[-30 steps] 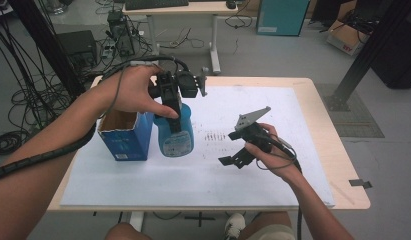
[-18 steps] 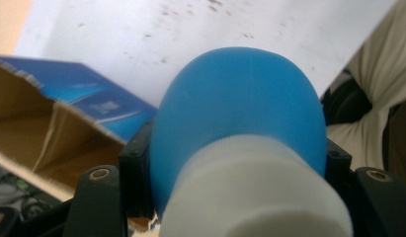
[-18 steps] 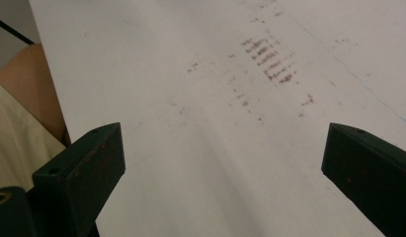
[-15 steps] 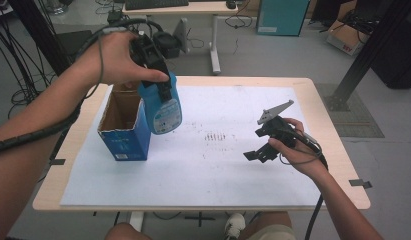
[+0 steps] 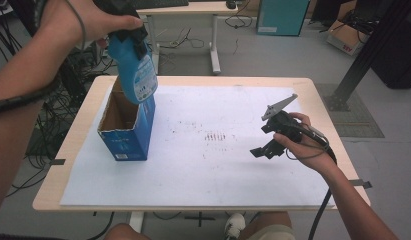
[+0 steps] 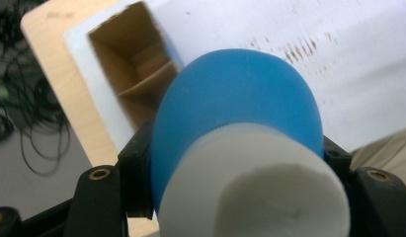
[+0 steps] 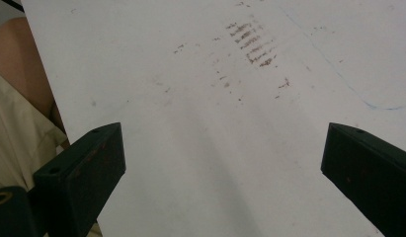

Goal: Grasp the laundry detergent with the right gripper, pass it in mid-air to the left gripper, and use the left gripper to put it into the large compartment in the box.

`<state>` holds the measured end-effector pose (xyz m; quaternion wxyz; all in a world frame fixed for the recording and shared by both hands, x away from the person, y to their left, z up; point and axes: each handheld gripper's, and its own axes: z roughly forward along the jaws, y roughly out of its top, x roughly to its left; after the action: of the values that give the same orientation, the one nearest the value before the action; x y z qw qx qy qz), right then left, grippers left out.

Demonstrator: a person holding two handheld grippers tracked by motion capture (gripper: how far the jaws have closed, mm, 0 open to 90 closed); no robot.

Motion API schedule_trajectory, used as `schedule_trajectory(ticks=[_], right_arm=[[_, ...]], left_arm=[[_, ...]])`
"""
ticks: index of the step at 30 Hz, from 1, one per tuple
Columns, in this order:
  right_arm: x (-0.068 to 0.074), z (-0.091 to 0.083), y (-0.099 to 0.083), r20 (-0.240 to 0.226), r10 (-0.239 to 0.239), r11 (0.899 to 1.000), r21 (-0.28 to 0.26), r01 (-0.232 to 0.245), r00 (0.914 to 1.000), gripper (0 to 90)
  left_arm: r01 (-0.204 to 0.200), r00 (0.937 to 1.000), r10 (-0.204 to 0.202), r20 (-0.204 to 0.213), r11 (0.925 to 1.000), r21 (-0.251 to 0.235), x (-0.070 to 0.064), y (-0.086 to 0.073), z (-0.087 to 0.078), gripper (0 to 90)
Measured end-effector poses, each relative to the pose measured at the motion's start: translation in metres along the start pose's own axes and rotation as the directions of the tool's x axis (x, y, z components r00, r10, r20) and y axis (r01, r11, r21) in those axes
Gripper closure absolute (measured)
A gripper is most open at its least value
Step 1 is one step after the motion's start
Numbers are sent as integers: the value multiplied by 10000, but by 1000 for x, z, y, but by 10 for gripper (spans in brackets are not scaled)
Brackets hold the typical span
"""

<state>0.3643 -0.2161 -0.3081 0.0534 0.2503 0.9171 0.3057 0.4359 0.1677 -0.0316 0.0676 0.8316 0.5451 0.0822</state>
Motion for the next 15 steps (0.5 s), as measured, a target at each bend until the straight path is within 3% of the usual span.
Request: schedule_trajectory(ticks=[2, 5, 10, 15], right_arm=[[0, -1, 1, 16, -82, 10000, -20, 82, 10000, 31], [-1, -2, 1, 15, -73, 10000, 31, 73, 10000, 31], [-5, -2, -1, -22, -17, 10000, -76, 17, 10000, 31], [-6, 0, -3, -50, -58, 9999, 106, 58, 10000, 32]], left_arm=[[712, 9974, -713, -71, 9973, -155, 8, 0, -4, 373], [1482, 9883, -1489, -334, 9887, -199, 21, -1, -7, 373], [2413, 9697, -2412, -398, 9704, -12, 38, -2, -5, 373], [2931, 9556, -2922, -392, 9559, 191, 47, -3, 4, 373]])
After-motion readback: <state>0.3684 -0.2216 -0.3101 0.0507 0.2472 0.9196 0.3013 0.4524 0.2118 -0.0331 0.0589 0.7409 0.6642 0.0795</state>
